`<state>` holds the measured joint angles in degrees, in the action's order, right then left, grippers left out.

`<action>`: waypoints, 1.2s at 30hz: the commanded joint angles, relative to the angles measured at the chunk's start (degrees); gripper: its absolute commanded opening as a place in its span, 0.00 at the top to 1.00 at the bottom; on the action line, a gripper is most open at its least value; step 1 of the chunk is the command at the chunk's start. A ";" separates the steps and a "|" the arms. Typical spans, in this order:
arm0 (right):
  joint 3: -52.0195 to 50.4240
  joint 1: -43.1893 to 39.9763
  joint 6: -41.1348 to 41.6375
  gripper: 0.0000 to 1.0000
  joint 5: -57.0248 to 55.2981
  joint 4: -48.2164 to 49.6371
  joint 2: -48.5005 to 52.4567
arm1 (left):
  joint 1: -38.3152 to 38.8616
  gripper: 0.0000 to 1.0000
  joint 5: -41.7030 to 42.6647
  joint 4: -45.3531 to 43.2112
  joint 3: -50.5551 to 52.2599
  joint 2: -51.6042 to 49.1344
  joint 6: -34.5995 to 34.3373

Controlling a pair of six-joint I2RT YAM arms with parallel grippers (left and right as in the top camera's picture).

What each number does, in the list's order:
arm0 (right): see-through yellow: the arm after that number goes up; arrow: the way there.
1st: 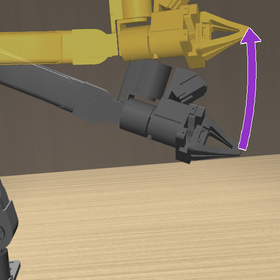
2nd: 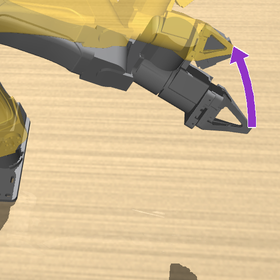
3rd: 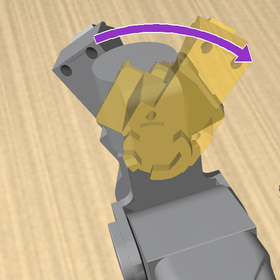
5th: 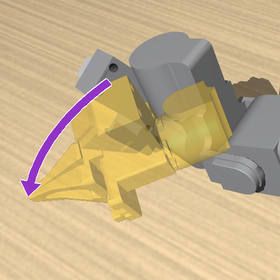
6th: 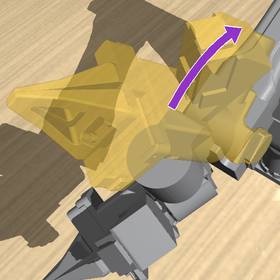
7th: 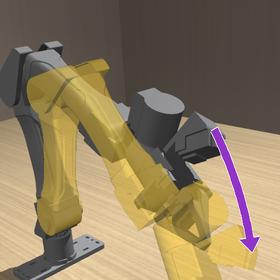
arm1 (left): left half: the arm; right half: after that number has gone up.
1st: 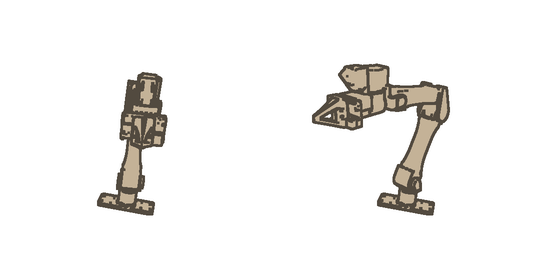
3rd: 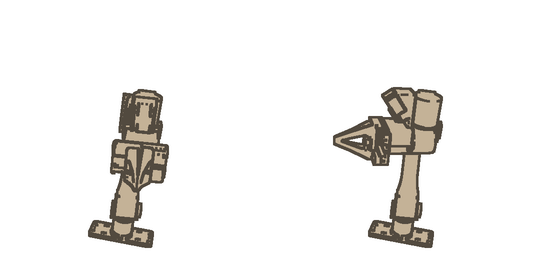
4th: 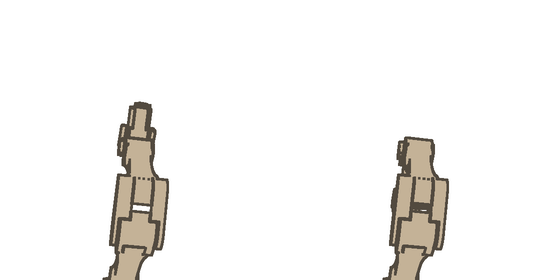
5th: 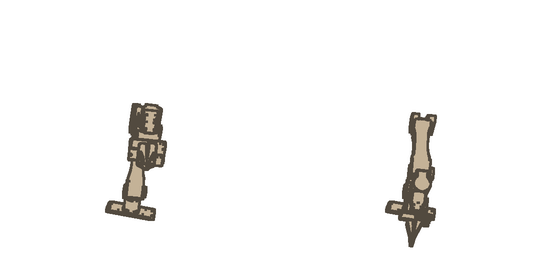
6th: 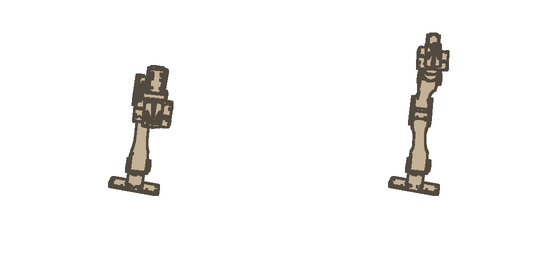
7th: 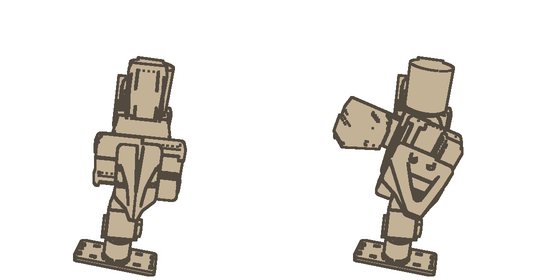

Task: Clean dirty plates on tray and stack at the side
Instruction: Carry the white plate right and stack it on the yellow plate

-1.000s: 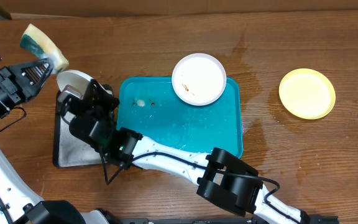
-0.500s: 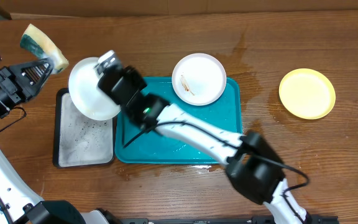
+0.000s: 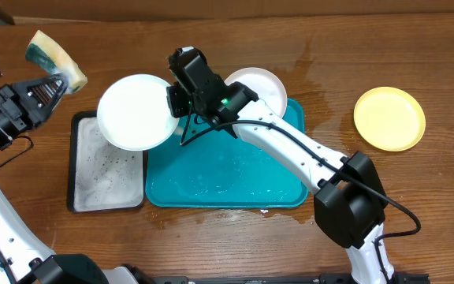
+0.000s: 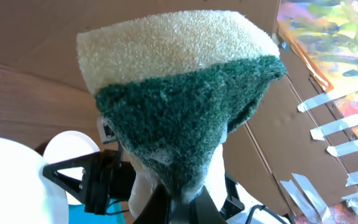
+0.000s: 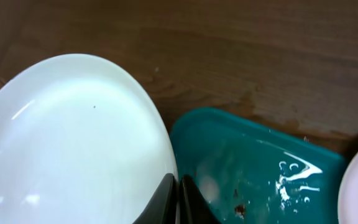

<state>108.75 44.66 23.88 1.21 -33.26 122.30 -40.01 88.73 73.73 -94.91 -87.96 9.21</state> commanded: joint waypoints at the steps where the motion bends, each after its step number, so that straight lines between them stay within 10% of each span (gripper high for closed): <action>1: 1.27 -0.94 3.34 0.96 -0.22 -1.90 -2.34 | -0.04 0.96 0.63 -0.04 -0.81 0.87 1.53; 13: 1.27 -7.02 7.72 0.96 -6.21 -13.40 -6.45 | -0.04 0.96 -2.14 0.09 -0.81 0.87 1.51; 36: 0.11 -66.47 -4.48 0.96 -1.55 -42.86 -12.92 | 8.33 0.96 -17.70 -3.23 -0.81 0.87 -0.70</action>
<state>108.75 -15.79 22.11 -1.10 -74.06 111.26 -32.95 74.02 71.37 -94.91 -87.96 9.17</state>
